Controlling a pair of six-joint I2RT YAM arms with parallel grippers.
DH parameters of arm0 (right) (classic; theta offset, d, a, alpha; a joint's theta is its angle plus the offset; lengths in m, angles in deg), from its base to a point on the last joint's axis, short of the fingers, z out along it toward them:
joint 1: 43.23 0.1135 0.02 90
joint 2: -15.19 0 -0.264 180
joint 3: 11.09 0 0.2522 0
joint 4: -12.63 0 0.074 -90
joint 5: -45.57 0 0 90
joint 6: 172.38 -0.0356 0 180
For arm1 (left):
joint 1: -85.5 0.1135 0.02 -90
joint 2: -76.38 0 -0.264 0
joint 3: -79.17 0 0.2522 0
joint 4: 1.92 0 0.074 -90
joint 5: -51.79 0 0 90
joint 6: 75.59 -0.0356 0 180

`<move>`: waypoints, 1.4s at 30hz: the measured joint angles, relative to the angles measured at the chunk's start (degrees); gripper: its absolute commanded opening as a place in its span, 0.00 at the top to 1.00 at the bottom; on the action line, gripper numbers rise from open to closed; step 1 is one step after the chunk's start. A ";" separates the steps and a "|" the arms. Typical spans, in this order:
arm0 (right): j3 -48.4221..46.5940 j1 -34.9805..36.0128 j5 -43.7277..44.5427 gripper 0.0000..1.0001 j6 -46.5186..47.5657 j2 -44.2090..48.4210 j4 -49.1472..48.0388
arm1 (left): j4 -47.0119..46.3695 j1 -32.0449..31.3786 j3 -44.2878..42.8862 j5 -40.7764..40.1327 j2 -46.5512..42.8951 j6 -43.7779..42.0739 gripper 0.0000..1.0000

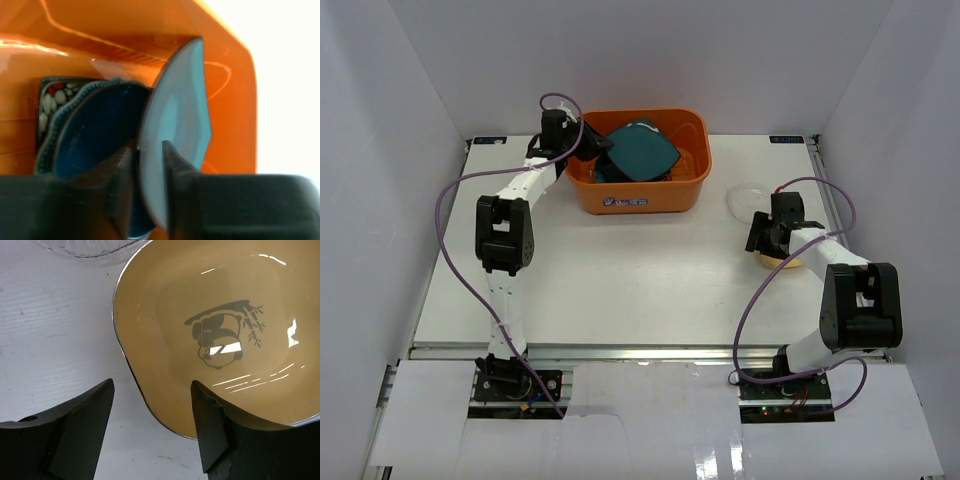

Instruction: Place the plates into the plastic bin on the countertop

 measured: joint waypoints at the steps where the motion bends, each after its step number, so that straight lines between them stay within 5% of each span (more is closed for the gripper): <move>1: -0.04 0.09 0.13 0.39 0.07 -0.09 0.02 | 0.20 -0.02 -0.31 -0.02 0.17 -0.31 0.50; 7: -0.04 0.20 1.42 0.70 0.48 -0.09 0.28 | 0.66 -0.83 -1.79 0.04 0.37 -2.38 0.02; 14: -0.02 0.39 2.62 0.92 0.61 0.61 0.42 | 4.50 -1.36 -2.25 -1.62 -0.70 -6.29 0.02; 29: -5.07 5.27 3.30 0.92 0.26 16.06 7.21 | 16.24 -0.35 -10.58 -4.87 -13.53 -20.13 0.02; 36: -26.77 21.86 2.93 0.92 2.14 11.17 6.75 | 11.45 -0.37 10.21 -7.10 -32.68 -20.72 0.02; 42: -65.68 30.95 -1.03 0.92 9.03 -16.22 5.46 | 3.85 -0.44 44.57 -8.44 -62.82 -17.97 0.02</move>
